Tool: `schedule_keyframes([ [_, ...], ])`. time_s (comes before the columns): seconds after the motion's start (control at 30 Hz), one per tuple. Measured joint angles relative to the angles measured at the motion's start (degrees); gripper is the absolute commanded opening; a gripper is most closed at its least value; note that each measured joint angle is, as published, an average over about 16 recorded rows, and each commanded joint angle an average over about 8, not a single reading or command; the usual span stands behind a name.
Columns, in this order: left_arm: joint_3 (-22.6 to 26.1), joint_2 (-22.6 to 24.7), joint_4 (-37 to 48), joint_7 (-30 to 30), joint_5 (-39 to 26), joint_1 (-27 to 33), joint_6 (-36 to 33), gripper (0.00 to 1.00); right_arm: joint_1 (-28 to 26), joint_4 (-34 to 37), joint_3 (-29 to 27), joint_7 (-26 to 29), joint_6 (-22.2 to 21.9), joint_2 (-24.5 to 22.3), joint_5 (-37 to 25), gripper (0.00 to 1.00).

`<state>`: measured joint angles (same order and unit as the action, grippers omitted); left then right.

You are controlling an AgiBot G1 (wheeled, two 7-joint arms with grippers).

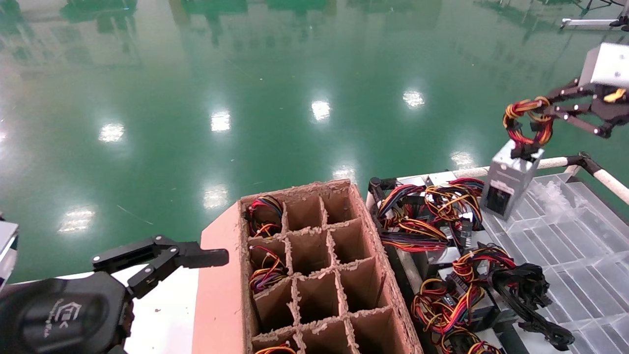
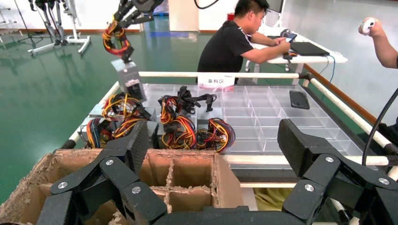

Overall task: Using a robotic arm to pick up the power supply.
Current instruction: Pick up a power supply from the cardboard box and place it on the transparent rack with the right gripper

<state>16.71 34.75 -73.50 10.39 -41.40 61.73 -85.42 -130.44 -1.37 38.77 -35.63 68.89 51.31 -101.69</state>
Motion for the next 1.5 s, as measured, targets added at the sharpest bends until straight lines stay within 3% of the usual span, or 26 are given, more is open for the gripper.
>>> schedule_keyframes([
  [0.93,0.1,0.0,0.0,0.0,0.1,0.0,0.0,1.0,6.0,1.9,1.1,-1.9,0.5,2.3,-1.6,0.0],
  [1.5,0.2,-0.1,0.0,-0.1,0.1,0.0,0.1,1.0,6.2,1.6,2.9,-3.0,0.8,-1.4,-4.2,0.0],
])
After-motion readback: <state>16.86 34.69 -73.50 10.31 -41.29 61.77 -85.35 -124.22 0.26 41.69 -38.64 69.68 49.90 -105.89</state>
